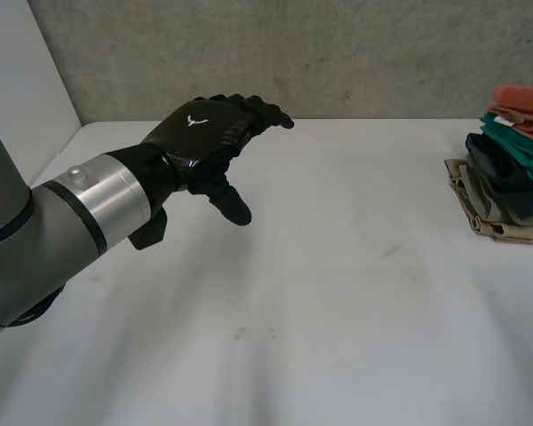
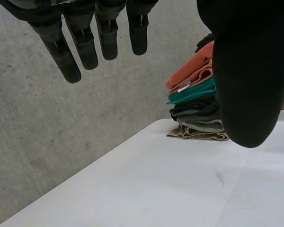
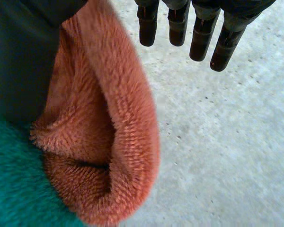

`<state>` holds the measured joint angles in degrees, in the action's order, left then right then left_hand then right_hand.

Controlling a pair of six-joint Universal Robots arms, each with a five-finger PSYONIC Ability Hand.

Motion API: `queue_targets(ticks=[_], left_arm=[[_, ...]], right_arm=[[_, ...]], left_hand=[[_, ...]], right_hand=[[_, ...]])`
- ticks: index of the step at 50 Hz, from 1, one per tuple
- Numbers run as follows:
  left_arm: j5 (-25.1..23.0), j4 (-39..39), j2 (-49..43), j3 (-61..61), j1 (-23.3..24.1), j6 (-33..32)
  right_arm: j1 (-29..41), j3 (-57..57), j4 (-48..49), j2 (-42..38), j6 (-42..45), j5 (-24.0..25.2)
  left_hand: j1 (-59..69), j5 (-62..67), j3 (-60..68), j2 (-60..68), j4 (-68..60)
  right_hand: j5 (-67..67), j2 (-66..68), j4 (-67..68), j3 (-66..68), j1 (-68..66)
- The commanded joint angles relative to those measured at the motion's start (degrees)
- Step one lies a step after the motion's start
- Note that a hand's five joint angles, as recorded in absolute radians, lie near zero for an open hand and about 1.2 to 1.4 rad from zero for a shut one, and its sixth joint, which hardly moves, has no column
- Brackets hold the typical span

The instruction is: Fold the laundry.

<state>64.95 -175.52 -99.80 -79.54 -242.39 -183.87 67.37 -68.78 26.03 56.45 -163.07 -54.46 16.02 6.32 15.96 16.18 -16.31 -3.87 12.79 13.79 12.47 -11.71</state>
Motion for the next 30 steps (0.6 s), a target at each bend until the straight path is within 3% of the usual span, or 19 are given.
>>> queue_targets(ticks=[1, 6, 12, 14, 19, 22, 25, 30], left_arm=[[0.00, 0.00, 0.22, 0.00, -0.01, 0.01], [0.09, 0.09, 0.49, 0.00, -0.01, 0.01], [0.09, 0.09, 0.84, 0.09, -0.10, 0.18], [0.09, 0.09, 0.84, 0.09, -0.18, 0.44], [0.09, 0.00, 1.37, 0.53, -0.27, 1.24], [0.18, 0.00, 2.42, 0.79, -0.45, 1.32], [1.75, -0.35, 4.09, 0.97, -0.71, 1.67], [8.07, -2.28, 7.16, 1.06, -2.03, 4.04]], right_arm=[[-2.50, -5.84, -7.83, 8.85, -0.23, -1.97], [-6.54, -9.97, -14.07, 13.86, 0.12, -2.32], [-13.31, -10.15, -20.67, 18.61, 5.12, -6.09], [-14.72, -9.28, -21.11, 19.14, 7.58, -8.37], [-14.73, -2.25, -19.88, 19.23, 13.48, -19.53], [-9.49, 1.17, -18.48, 21.06, 11.47, -22.96], [-2.62, 2.15, -16.98, 23.88, 7.96, -22.80], [10.55, -1.17, -14.08, 29.76, -0.56, -22.36]], left_hand=[[3.44, 3.14, 3.51, 3.29, -3.16], [3.28, 2.98, 3.34, 3.12, -2.99], [3.28, 2.98, 3.34, 3.12, -2.99], [3.28, 2.98, 3.34, 3.12, -2.99], [3.28, 2.98, 3.34, 3.12, -2.99], [3.28, 2.98, 3.34, 3.12, -2.99], [3.28, 2.98, 3.34, 3.12, -2.99], [3.28, 2.98, 3.34, 3.12, -2.99]], right_hand=[[3.87, -2.79, -3.79, -2.47, 1.71], [3.87, -2.79, -3.79, -2.47, 1.71], [3.87, -2.79, -3.79, -2.47, 1.71], [3.87, -2.79, -3.79, -2.47, 1.71], [3.87, -2.79, -3.79, -2.47, 1.71], [3.87, -2.79, -3.79, -2.47, 1.71], [3.87, -2.79, -3.79, -2.47, 1.71], [3.87, -2.79, -3.79, -2.47, 1.71]])
